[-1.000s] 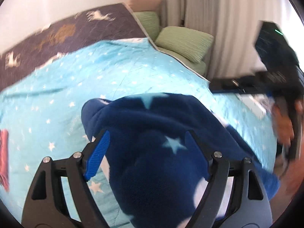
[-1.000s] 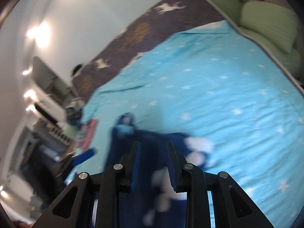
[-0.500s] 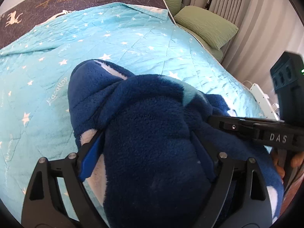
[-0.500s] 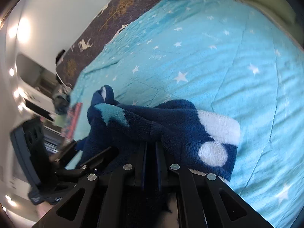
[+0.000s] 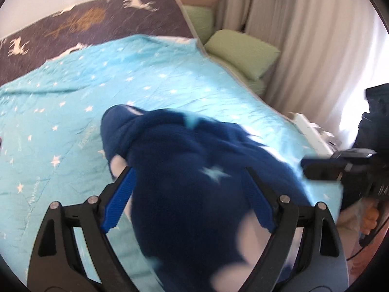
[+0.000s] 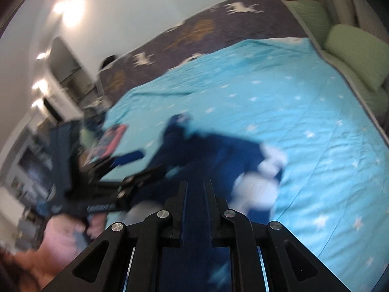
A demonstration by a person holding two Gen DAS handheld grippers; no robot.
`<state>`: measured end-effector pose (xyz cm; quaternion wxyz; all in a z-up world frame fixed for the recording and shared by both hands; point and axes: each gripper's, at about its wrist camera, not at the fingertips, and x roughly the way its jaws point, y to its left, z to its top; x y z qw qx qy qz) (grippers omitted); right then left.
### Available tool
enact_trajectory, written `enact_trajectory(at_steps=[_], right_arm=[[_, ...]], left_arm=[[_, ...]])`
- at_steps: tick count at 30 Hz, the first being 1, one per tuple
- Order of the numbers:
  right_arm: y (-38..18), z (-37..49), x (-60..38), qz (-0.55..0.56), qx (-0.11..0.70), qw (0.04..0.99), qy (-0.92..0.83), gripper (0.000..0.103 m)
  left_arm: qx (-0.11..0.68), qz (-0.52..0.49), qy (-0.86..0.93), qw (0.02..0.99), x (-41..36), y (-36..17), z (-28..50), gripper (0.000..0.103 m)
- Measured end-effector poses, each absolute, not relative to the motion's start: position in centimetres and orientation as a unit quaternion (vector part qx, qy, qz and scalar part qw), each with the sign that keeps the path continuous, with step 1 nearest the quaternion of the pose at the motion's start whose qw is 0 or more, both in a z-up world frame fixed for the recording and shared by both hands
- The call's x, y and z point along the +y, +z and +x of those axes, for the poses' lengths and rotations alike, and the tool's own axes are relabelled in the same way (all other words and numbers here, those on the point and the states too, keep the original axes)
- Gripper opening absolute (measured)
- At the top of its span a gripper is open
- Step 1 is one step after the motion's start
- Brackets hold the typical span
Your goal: Fold small clothes
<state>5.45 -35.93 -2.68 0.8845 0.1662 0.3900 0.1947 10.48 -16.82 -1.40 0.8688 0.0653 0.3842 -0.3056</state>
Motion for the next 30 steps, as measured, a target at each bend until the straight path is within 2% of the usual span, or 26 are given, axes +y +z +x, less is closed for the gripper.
enact_trajectory(at_steps=[5,8,10,16,19,20,22,23,24,26,30], right_arm=[[-5.6,2.3,-33.0,0.125,0.435,0.869,0.202,0.015],[-7.7,2.2,-33.6,0.167,0.433,0.863,0.198,0.012],[-8.7,3.0,-33.5,0.181,0.443,0.856,0.195,0.011],[-8.1,2.9,-32.0,0.14,0.437,0.871,0.175,0.011],[-7.4,2.3,-32.7,0.153,0.423,0.871,0.197,0.017],[-6.9,2.2,-33.2,0.161,0.42,0.868,0.209,0.022],[-5.7,1.1,-35.1,0.183,0.396,0.874,0.215,0.054],[-4.9,0.9,-36.0,0.188,0.374,0.888,0.189,0.095],[-4.2,0.4,-37.4,0.193,0.337,0.91,0.145,0.103],[-3.9,0.6,-39.3,0.201,0.316,0.921,0.105,0.103],[-6.4,3.8,-40.8,0.251,0.388,0.872,0.161,0.103]], left_arm=[[0.402,0.083,-0.357,0.839,-16.9,-2.9,5.8,0.088],[0.401,0.119,-0.32,0.85,-17.0,-6.1,5.1,0.095],[0.402,0.103,-0.318,0.853,-16.6,-6.5,5.4,0.095],[0.401,0.08,-0.32,0.854,-15.9,-6.6,6.1,0.097],[0.401,0.068,-0.326,0.853,-15.4,-5.6,5.7,0.097],[0.402,0.056,-0.329,0.853,-14.8,-4.8,5.7,0.097],[0.39,0.034,-0.331,0.859,-13.4,-3.4,6.1,0.097],[0.379,0.026,-0.326,0.866,-12.7,-2.9,6.3,0.099],[0.368,0.017,-0.314,0.875,-11.6,-2.3,7.0,0.102],[0.374,-0.004,-0.294,0.879,-10.4,-2.5,8.1,0.102],[0.466,-0.094,-0.296,0.828,-9.1,-5.6,11.6,0.102]])
